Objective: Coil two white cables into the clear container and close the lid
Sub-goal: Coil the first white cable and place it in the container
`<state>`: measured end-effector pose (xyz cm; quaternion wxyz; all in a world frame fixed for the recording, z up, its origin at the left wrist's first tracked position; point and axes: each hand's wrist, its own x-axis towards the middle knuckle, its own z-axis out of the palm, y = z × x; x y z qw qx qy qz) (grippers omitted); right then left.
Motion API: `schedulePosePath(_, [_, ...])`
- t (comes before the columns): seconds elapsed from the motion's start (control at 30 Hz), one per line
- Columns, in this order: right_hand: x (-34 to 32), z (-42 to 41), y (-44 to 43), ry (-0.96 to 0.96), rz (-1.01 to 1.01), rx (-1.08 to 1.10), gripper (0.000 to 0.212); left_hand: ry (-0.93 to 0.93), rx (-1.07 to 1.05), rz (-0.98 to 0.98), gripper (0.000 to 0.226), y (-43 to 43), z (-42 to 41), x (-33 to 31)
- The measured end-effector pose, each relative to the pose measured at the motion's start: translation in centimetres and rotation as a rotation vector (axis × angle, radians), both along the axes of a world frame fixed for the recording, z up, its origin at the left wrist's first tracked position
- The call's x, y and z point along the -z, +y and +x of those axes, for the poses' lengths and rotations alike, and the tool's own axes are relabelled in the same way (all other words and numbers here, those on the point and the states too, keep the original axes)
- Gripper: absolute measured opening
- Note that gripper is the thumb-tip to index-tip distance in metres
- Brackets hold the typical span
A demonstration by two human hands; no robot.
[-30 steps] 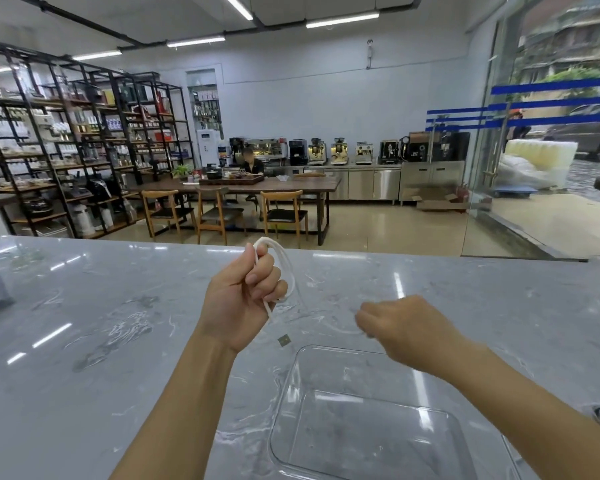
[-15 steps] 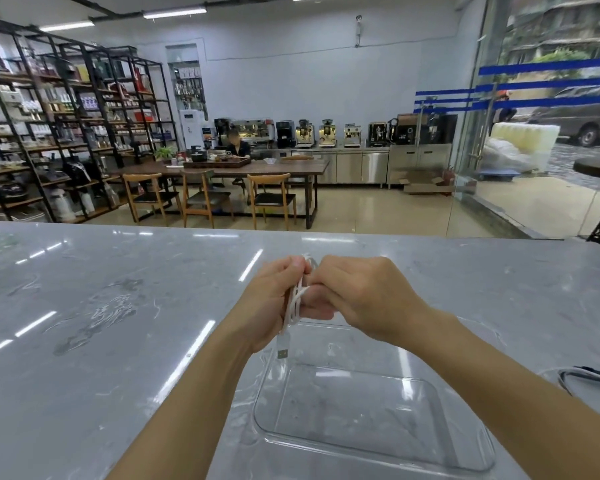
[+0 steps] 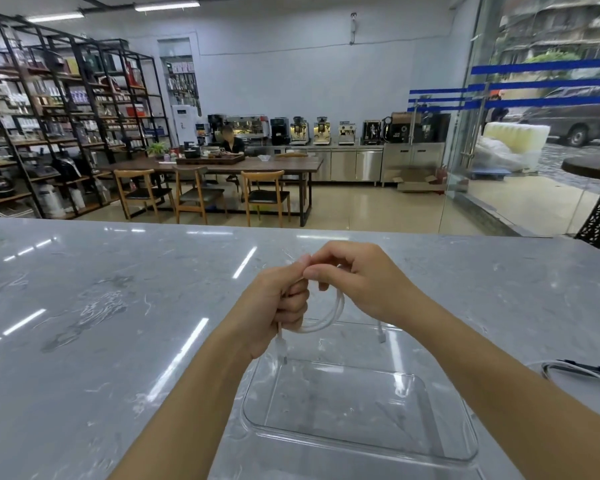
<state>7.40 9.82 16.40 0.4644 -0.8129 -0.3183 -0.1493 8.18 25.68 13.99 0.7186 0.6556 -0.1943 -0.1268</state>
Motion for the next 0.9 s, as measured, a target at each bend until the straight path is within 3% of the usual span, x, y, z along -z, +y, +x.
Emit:
schedulePosePath(0.07, [0.1,0.0,0.0,0.122,0.146,-0.008,0.004,-0.005,-0.150,-0.045,0.047,-0.5,0.1,0.0])
schedulePosePath(0.13, [0.2,0.2,-0.4,0.215,0.162,0.005,0.007,0.022,-0.238,-0.109,0.052,-0.4,0.5,0.1])
schedulePosePath(0.27, [0.5,0.5,-2.2,0.302,0.003,0.095,0.009,0.142,-0.273,-0.172,0.054,0.8,1.4,0.0])
schedulePosePath(0.33, [0.4,0.4,-3.1,0.359,-0.183,0.108,0.015,0.163,-0.281,-0.141,0.054,0.9,1.7,0.3])
schedulePosePath(0.43, [0.2,-0.1,-3.6,0.462,-0.344,-0.009,0.017,0.199,-0.300,-0.130,0.055,0.7,2.1,0.8])
schedulePosePath(0.63, [-0.9,-0.7,-2.7,0.487,0.194,-0.201,0.004,0.284,-0.301,-0.133,0.052,0.5,2.7,1.1])
schedulePosePath(0.73, [-1.1,-0.4,-1.9,0.474,0.360,-0.220,0.013,0.283,-0.271,-0.093,0.049,0.0,2.6,1.4])
schedulePosePath(0.8, [-0.9,-0.3,-1.2,0.415,0.388,-0.171,0.005,0.277,-0.259,-0.074,0.048,-0.1,2.6,1.4])
schedulePosePath(0.9, [0.1,0.0,-0.3,0.264,0.269,-0.045,0.013,0.289,-0.269,-0.086,0.050,0.3,2.7,1.5])
